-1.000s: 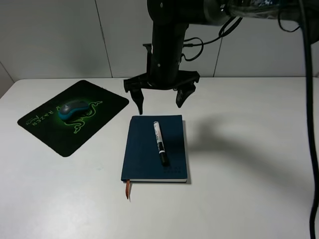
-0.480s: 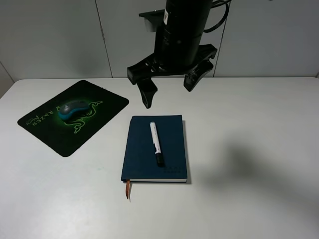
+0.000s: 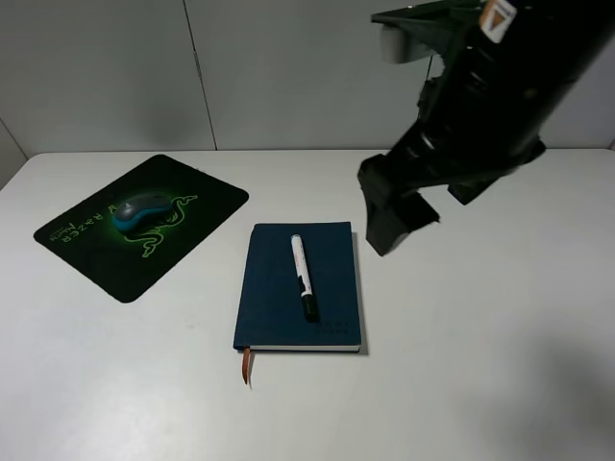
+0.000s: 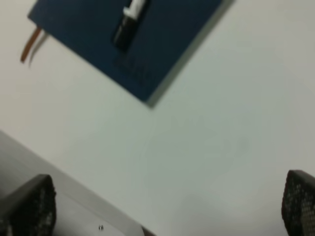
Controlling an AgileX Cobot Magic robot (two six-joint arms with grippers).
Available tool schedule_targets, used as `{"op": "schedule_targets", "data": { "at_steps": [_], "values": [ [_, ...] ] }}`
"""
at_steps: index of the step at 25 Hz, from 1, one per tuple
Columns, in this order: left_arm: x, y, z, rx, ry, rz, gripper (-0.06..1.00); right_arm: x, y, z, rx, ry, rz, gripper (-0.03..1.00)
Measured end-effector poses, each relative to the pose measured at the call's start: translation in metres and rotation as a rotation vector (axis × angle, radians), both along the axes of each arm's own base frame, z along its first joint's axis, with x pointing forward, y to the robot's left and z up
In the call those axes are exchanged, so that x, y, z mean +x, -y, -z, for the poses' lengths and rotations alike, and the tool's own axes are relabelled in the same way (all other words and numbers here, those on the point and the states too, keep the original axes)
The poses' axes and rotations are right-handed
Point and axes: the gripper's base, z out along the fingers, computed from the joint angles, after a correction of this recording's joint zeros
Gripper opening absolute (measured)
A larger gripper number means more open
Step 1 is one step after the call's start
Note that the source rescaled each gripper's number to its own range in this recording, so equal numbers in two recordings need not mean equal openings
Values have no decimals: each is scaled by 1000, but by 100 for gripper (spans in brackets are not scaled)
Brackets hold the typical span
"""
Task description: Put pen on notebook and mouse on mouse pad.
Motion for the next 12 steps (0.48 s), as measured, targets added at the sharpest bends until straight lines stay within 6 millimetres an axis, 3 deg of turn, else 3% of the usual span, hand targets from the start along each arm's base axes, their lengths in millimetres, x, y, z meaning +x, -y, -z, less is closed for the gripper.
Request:
{"op": "schedule_targets", "data": {
  "at_steps": [12],
  "values": [
    [0,0,0,0,0,0,100,-73,75,5,54,49,0,100]
  ]
}}
